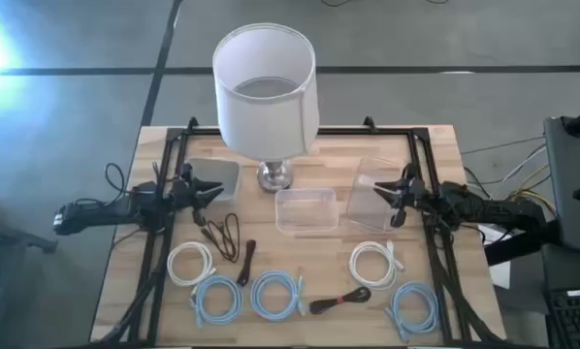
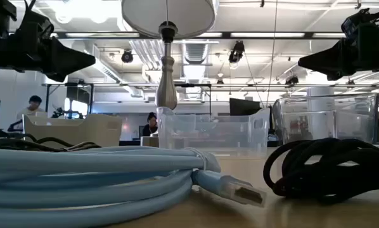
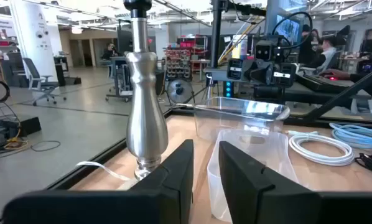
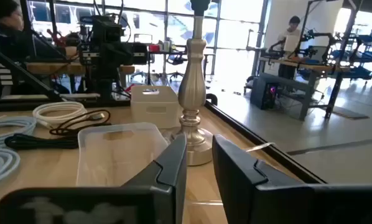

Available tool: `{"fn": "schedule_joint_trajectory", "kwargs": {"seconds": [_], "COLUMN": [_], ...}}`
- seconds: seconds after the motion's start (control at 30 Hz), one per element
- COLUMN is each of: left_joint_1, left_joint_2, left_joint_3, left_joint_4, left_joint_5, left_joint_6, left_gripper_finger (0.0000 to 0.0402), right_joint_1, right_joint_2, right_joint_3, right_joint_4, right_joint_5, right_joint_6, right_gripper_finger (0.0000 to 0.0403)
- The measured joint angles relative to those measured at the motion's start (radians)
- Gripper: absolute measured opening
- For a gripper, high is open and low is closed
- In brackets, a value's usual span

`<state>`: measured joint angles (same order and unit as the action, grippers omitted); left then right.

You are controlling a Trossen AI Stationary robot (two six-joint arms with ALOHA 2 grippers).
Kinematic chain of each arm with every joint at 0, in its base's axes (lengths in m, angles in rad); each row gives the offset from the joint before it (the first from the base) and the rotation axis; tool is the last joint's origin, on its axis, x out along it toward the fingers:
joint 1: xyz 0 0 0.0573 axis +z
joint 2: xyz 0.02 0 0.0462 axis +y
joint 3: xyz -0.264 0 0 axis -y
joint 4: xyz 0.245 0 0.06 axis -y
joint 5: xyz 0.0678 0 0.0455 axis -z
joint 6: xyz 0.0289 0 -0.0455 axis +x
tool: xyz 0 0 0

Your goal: Pick & Place USB Port

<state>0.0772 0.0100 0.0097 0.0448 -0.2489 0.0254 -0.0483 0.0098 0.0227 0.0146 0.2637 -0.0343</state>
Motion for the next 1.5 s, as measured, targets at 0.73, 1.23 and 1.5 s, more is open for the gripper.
{"fn": "schedule_joint_trajectory", "kwargs": {"seconds": [0.73, 1.23, 1.5], "left_joint_1": [0.000, 0.000, 0.000], "left_joint_2": [0.000, 0.000, 0.000], "left_joint_3": [0.000, 0.000, 0.000], "left_joint_4": [0.000, 0.000, 0.000], "left_joint_5": [0.000, 0.000, 0.000], "left_joint_6": [0.000, 0.000, 0.000], "left_gripper_finger": [0.0081, 0.0080, 0.0081], "right_joint_1": [0.000, 0.000, 0.000], "right_joint_2": [0.000, 0.000, 0.000], "right_joint_3": [0.000, 0.000, 0.000], "right_joint_4": [0.000, 0.000, 0.000], "right_joint_5": [0.000, 0.000, 0.000], "right_joint_6": [0.000, -0.002, -0.002], "right_gripper_finger": [0.0084, 0.0074, 0.0085]}}
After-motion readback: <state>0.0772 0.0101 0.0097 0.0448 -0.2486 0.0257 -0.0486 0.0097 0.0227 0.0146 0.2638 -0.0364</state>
